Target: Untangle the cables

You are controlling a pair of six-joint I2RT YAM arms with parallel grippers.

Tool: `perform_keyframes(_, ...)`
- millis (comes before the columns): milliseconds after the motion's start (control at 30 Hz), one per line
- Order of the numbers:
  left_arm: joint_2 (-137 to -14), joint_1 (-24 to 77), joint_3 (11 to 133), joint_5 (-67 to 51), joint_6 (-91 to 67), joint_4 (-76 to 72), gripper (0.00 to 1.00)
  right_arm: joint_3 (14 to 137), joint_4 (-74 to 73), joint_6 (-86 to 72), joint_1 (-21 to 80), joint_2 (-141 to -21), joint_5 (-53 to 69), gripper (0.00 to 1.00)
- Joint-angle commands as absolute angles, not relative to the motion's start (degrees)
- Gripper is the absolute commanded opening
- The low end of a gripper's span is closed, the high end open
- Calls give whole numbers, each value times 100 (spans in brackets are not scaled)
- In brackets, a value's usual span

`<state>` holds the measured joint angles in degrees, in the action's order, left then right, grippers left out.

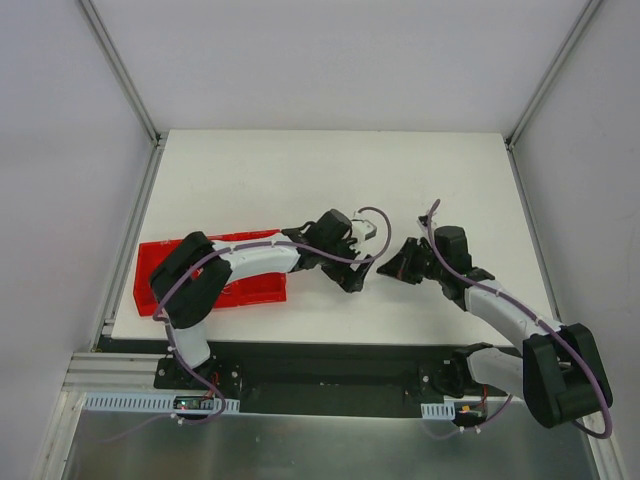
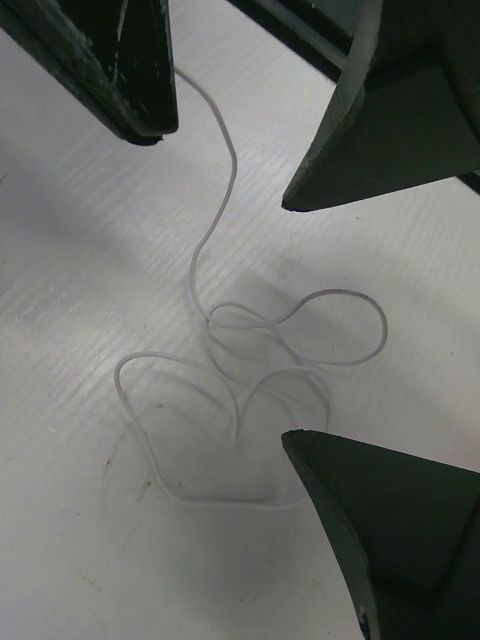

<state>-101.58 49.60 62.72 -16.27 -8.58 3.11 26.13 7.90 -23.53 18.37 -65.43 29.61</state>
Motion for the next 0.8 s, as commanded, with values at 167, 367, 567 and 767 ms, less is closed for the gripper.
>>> perform_keyframes(167, -10766, 5212, 6864, -844, 667, 326, 82, 2795, 975, -2294, 1740, -6513, 3067, 0)
perform_keyframes(367, -11057, 5352, 6935, -651, 747, 264, 47, 2848, 949, -2373, 1644, -6530, 3067, 3)
perform_keyframes(567, -10549, 5405, 6566, -282, 511, 79, 0, 3146, 161, -1865, 1565, -6153, 2822, 43)
perform_keyframes(767, -9038, 5388, 5942, -404, 97, 105, 0, 3673, -1097, -1073, 1345, -5257, 2049, 75)
